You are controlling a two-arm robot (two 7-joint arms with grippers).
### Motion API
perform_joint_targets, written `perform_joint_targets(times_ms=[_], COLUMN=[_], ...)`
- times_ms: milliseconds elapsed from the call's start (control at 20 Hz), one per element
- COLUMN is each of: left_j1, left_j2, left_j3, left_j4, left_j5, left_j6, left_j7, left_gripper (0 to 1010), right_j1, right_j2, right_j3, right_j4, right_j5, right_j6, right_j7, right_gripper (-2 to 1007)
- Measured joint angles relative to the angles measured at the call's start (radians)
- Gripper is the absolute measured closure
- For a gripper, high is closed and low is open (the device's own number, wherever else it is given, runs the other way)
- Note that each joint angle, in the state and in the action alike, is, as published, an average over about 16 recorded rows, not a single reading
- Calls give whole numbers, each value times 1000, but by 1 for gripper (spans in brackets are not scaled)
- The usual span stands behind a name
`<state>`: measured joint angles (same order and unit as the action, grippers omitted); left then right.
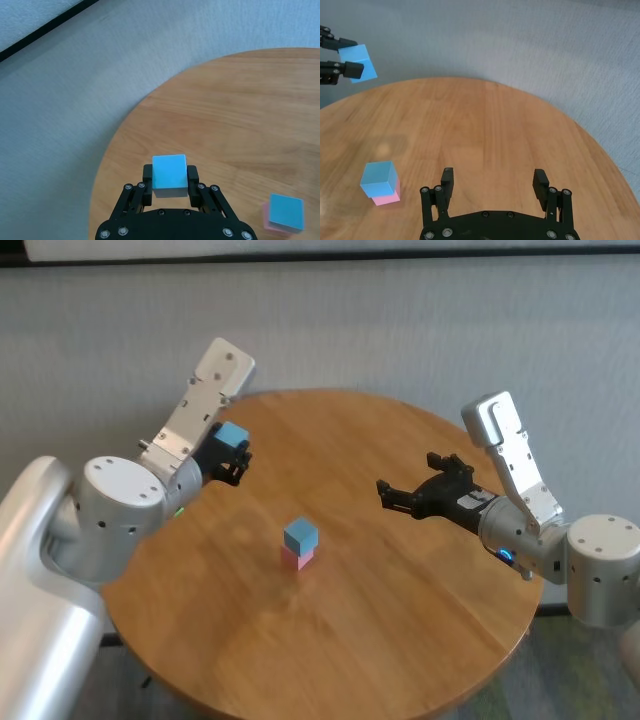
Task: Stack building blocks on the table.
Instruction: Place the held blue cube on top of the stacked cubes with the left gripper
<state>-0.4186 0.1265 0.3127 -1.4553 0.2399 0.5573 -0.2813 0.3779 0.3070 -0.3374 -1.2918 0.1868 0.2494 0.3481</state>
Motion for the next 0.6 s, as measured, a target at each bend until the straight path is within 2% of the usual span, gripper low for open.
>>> perform_joint_targets(times_ms=[300,600], left_j1=[42,83], left_j2=[-8,-22], left_j3=[17,15], left_j4=[-79,-144], left_j5=[18,22], left_j6=[28,37], left_j7=[-12,-24], left_gripper=[593,593], right_j1=[0,0], right_j2=[0,0], right_j3=[0,0], right_j4=[0,0], right_j5=[0,0], right_j6=[0,0], right_j7=[0,0], right_gripper=[5,5])
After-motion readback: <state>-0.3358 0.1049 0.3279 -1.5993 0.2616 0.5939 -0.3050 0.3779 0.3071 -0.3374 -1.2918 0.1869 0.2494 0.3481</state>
